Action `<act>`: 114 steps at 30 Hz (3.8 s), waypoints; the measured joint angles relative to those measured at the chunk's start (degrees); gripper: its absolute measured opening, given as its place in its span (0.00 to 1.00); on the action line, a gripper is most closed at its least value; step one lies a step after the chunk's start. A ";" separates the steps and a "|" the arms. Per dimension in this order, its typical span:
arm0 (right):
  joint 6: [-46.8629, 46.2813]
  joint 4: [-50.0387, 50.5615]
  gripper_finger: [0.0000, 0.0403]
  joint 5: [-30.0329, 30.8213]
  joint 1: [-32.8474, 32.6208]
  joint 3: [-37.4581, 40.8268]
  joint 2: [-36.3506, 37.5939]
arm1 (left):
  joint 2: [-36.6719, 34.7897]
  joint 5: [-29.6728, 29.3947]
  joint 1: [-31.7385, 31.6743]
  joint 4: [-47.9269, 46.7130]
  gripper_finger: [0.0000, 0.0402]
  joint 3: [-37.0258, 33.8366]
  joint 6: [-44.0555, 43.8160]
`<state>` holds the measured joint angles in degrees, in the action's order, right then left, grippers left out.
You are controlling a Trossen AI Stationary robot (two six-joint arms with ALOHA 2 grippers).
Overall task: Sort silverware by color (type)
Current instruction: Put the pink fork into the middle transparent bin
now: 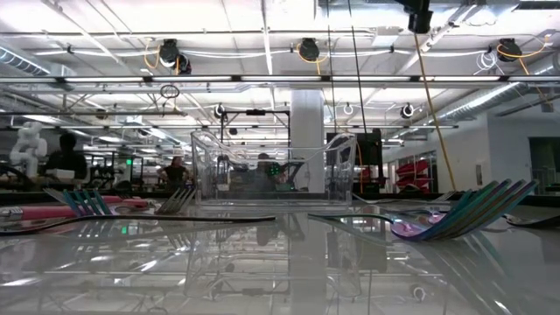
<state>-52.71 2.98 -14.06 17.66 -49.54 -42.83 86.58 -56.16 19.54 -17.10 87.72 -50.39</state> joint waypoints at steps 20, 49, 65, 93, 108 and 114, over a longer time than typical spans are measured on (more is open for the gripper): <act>0.77 -7.55 0.58 6.35 -5.20 0.04 0.42 | -7.31 -10.14 15.17 52.57 0.00 -31.19 1.40; 17.08 -46.50 0.58 24.18 -21.42 0.04 -23.14 | -5.39 -4.14 13.71 88.81 0.00 -43.32 17.76; 27.27 -31.41 0.58 38.63 -24.53 -9.19 -24.08 | -0.57 -10.52 12.23 88.60 0.00 -43.32 9.28; 7.38 17.33 0.58 32.01 -24.18 -27.06 -23.36 | -0.64 -9.33 14.13 82.99 0.00 -43.27 3.31; 5.29 20.76 0.58 20.73 -24.05 -27.06 -22.76 | -0.64 -5.42 14.13 77.55 0.00 -43.27 -3.08; 3.62 23.85 0.58 19.70 -24.07 -27.06 -21.60 | -0.64 -5.82 14.39 77.55 0.00 -43.27 -2.79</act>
<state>-49.09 26.83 5.64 -6.42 -76.60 -64.43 85.93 -61.98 33.93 60.45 44.45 -53.18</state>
